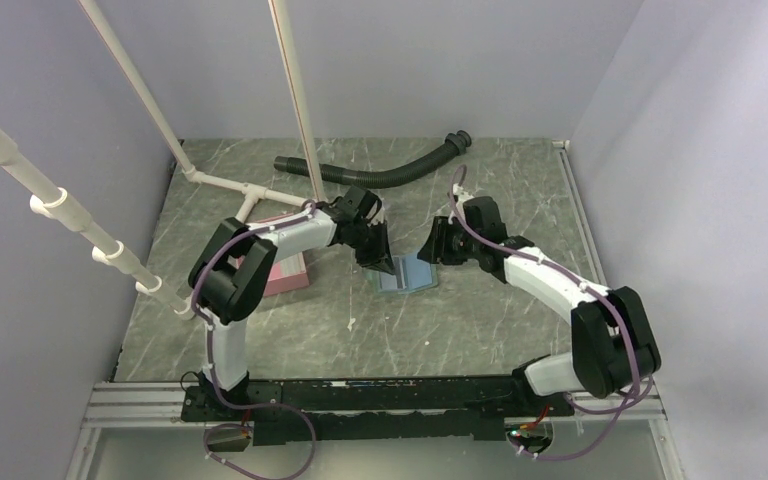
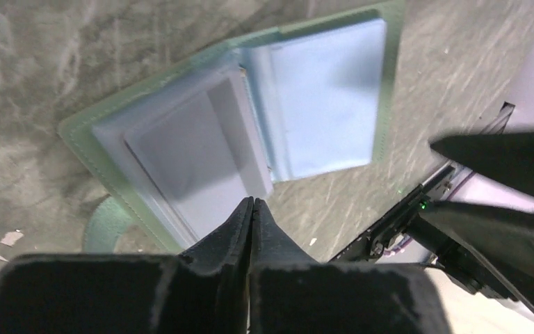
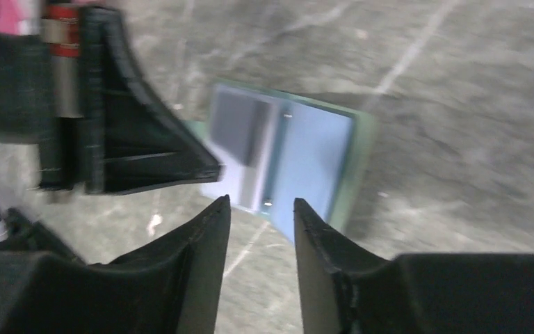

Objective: Put the credit cards into the card holder
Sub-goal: Pick up the credit card from the storage box.

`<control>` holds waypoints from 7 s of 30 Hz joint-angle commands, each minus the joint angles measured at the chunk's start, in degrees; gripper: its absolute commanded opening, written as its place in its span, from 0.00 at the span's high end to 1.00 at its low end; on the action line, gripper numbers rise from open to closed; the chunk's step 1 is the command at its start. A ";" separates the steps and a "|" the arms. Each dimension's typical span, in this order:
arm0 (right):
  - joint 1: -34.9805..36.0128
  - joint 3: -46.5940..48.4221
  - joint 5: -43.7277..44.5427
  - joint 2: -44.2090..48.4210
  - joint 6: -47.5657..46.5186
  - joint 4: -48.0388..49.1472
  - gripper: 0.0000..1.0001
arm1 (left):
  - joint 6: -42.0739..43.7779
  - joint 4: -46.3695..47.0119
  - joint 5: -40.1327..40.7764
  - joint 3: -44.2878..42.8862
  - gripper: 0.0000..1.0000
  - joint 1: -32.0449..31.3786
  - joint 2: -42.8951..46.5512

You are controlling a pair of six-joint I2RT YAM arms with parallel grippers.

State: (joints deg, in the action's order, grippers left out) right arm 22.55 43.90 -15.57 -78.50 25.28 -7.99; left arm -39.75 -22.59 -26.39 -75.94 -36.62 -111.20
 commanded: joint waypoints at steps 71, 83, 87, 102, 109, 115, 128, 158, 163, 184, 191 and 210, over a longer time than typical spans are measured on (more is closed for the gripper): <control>3.21 -4.10 -3.44 3.82 -4.40 4.30 0.45 | 13.58 -21.67 6.61 10.34 0.27 36.32 26.55; 3.21 -4.40 -2.50 5.01 -5.33 3.33 0.44 | 11.69 -12.36 1.77 16.87 0.25 38.42 21.90; 3.21 -4.44 -3.35 4.87 -5.15 3.57 0.44 | 10.52 -9.03 -1.20 19.63 0.29 40.20 21.84; 3.21 -4.78 -4.11 5.19 -4.80 3.91 0.44 | 7.53 -3.74 -7.91 23.42 0.45 42.15 22.59; 3.21 -4.81 -4.22 5.54 -4.62 3.77 0.44 | 8.18 -4.71 -8.02 23.34 0.52 42.16 22.71; 3.28 -4.88 -4.55 5.54 -4.45 4.03 0.44 | 8.12 -4.79 -8.33 23.34 0.58 42.15 23.78; 3.29 -4.79 -5.15 4.82 -4.41 4.64 0.44 | 9.21 -6.96 -7.53 22.34 0.67 42.16 24.70; 3.29 -5.10 -5.64 4.16 -4.36 5.35 0.44 | 9.60 -7.73 -8.65 21.62 0.67 42.11 25.76; 3.29 -5.05 -5.61 4.39 -4.36 5.26 0.44 | 10.01 -8.03 -8.46 21.63 0.64 42.11 25.83; 3.28 -4.72 -5.92 4.33 -4.36 4.91 0.44 | 9.48 -1.33 -12.25 25.23 0.20 42.16 21.75; 3.29 -4.48 -6.22 4.03 -4.27 4.98 0.44 | 8.29 0.18 -15.17 24.94 0.27 42.19 23.01; 3.29 -4.45 -6.50 3.80 -4.05 5.27 0.44 | 9.26 -4.35 -12.18 23.28 0.60 42.17 24.95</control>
State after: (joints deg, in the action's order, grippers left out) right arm 25.96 37.85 -21.54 -74.89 21.17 -5.06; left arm -31.09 -25.71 -38.68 -50.83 5.65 -86.72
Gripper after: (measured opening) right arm 0.556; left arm 0.408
